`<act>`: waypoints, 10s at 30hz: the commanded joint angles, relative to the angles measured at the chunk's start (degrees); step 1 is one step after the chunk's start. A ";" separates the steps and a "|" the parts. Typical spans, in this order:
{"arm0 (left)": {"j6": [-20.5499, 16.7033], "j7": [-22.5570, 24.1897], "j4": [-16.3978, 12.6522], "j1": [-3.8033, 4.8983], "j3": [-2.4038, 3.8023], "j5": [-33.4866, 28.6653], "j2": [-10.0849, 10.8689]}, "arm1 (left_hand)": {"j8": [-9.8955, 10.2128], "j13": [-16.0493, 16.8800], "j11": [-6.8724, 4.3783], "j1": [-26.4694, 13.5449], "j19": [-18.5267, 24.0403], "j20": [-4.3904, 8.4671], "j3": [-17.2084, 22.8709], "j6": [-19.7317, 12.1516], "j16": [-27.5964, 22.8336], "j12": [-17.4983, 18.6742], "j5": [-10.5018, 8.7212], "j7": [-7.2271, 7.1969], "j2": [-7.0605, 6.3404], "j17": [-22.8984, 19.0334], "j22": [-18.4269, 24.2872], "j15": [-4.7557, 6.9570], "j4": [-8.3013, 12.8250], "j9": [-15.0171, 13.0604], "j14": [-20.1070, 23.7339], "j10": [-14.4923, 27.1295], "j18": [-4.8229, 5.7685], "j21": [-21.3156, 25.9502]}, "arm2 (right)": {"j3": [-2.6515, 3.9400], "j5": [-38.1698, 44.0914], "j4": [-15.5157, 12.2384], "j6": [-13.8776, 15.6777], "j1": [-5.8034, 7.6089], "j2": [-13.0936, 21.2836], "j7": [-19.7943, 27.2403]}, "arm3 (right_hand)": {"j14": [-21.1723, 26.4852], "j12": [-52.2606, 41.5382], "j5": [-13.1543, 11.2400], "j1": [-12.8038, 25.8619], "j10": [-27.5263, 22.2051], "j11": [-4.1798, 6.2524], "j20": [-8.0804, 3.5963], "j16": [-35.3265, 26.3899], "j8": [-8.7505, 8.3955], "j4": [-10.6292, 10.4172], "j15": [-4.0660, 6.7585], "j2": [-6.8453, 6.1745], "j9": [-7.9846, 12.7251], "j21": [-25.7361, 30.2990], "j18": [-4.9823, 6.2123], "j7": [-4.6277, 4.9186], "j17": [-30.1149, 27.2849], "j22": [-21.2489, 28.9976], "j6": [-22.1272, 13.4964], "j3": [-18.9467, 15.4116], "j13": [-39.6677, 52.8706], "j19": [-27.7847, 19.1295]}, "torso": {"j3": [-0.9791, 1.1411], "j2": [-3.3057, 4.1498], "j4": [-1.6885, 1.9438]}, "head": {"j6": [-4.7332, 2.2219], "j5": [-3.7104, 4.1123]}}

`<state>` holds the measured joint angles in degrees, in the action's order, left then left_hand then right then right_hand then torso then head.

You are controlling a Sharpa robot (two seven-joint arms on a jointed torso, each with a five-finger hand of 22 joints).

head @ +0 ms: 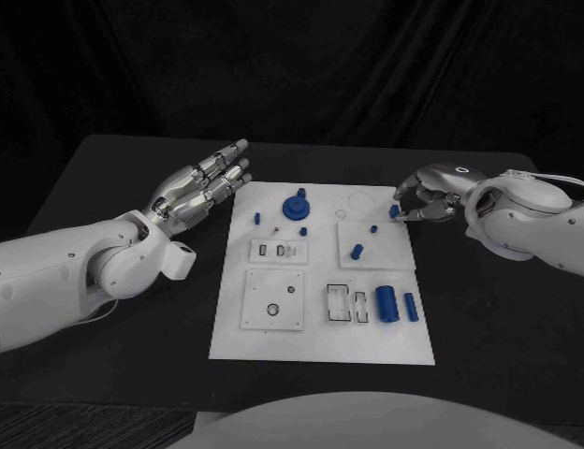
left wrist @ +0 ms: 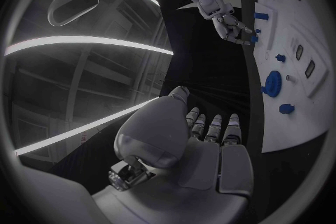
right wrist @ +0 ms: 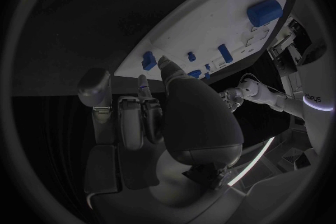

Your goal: Assemble the parts on the task board

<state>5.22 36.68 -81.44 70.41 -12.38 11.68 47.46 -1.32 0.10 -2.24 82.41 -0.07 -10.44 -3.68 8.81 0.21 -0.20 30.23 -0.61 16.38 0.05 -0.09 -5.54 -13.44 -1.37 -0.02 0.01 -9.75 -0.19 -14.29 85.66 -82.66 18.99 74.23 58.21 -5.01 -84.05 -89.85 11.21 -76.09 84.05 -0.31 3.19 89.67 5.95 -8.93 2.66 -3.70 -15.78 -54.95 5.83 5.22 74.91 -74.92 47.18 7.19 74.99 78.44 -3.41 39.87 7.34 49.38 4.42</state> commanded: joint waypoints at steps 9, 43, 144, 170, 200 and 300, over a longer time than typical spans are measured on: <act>0.75 0.55 0.00 -0.14 0.05 -0.02 -0.14 | -0.11 -0.10 0.36 0.30 0.07 -0.43 0.41 0.04 -0.21 0.20 0.25 0.41 -0.20 -0.05 0.09 -0.29 0.03 -0.04 0.02 -0.01 0.56 0.19 | 0.05 0.22 0.85 0.78 -0.33 -0.68 -0.37 | -5.95 -0.15 0.46 -0.44 5.95 -0.14 0.26 0.33 0.56 0.02 0.12 -0.47 -0.41 0.48 0.52 0.18 15.09 -3.22 0.56 -0.41 15.01 0.18 | -0.02 -0.02 0.05 | 0.16 0.02; 1.21 0.21 0.21 -0.19 0.06 -0.02 -0.25 | -0.09 -0.10 0.42 0.24 0.07 -0.51 0.69 -0.05 -0.21 0.20 0.24 0.45 -0.22 -0.05 0.09 -0.42 0.19 -0.02 0.02 -0.01 0.61 0.19 | 0.07 0.22 3.36 -0.33 -0.96 -2.51 -0.40 | -5.95 -0.15 3.35 -1.56 5.95 -0.14 0.31 0.33 1.70 0.29 0.10 -0.03 -1.73 1.03 0.56 0.15 15.09 -3.40 2.10 -0.20 15.01 0.26 | -0.03 -0.02 0.01 | 0.57 -0.06; 2.97 -1.98 1.23 -1.56 0.06 -0.02 -1.63 | -0.09 -0.10 0.64 0.09 0.07 -0.76 1.32 -0.03 -0.21 0.20 0.30 0.63 -0.17 -0.05 0.09 -0.75 0.52 -0.03 0.02 -0.01 0.72 0.19 | 0.28 0.23 -4.73 3.02 -4.67 -18.10 -3.82 | -5.95 -0.15 10.33 -3.73 5.95 -0.63 0.09 0.33 5.31 3.75 -0.04 1.92 -7.39 4.08 0.77 -0.10 15.09 -4.29 10.75 1.88 15.01 0.76 | -0.01 -1.00 -0.28 | 0.62 -1.67; 3.27 -2.12 1.69 -1.56 0.06 -0.02 -2.14 | -0.13 -0.10 0.67 0.09 0.07 -0.77 1.54 0.14 -0.21 0.20 0.35 0.83 -0.15 -0.05 0.09 -0.76 0.65 -0.06 0.02 -0.01 0.74 0.19 | 0.28 2.01 -3.23 -0.43 -5.07 -19.43 -4.53 | -5.95 -0.15 7.69 -2.83 5.95 -0.64 0.60 0.33 1.64 4.22 -0.25 1.39 -6.37 6.04 1.11 0.76 15.09 -4.23 6.37 2.19 15.01 0.31 | 0.00 -1.00 -0.34 | 0.62 -1.41; 2.58 -1.80 1.64 -1.57 0.06 -0.02 -1.84 | -0.15 -0.10 0.67 0.10 0.07 -0.73 1.84 0.17 -0.21 0.20 0.40 0.93 -0.18 -0.05 0.09 -0.70 0.86 -0.06 0.02 -0.01 0.75 0.19 | 0.27 2.23 -3.18 4.41 -5.42 -18.30 0.52 | -5.95 -0.15 -7.97 1.00 5.95 0.45 0.02 0.33 -2.23 -0.27 0.52 -0.72 1.31 10.16 1.45 -0.65 15.09 -4.48 -9.77 -2.56 15.01 0.27 | -0.03 -1.13 -0.28 | 0.61 -1.59; 7.41 -69.41 7.42 7.34 0.11 50.56 -18.53 | -21.58 89.90 1.33 -20.97 -83.96 7.20 -8.40 49.04 89.79 -89.80 -23.81 3.31 -6.10 89.95 -83.35 8.87 3.60 -39.45 -89.98 -90.01 7.94 -86.84 | 0.06 2.27 -13.84 15.08 -0.95 2.24 0.11 | -5.95 -0.15 -3.75 -3.20 5.95 -0.12 0.00 0.33 0.88 -6.63 0.32 0.08 6.73 11.72 1.23 0.44 15.09 -5.55 -5.94 -1.13 15.01 2.02 | 3.64 -7.03 -7.41 | 0.62 -8.52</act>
<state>14.05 -34.13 -74.01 77.91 -12.35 62.79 29.22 -23.29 74.93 -0.50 61.23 -83.98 -3.67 -12.43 57.43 89.85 -89.80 6.10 2.57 10.13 74.92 -74.93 2.87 -9.89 -40.76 -83.95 -84.03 -2.58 -87.27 -14.26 87.56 -96.61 32.56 73.48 60.46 -4.41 -83.99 -89.85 7.54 -79.40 84.04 -0.10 3.18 89.67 6.55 -15.72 3.12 -4.14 -9.06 -42.87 6.72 5.83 74.91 -74.93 40.83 6.08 74.97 80.06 0.22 32.96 -0.07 49.99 -4.09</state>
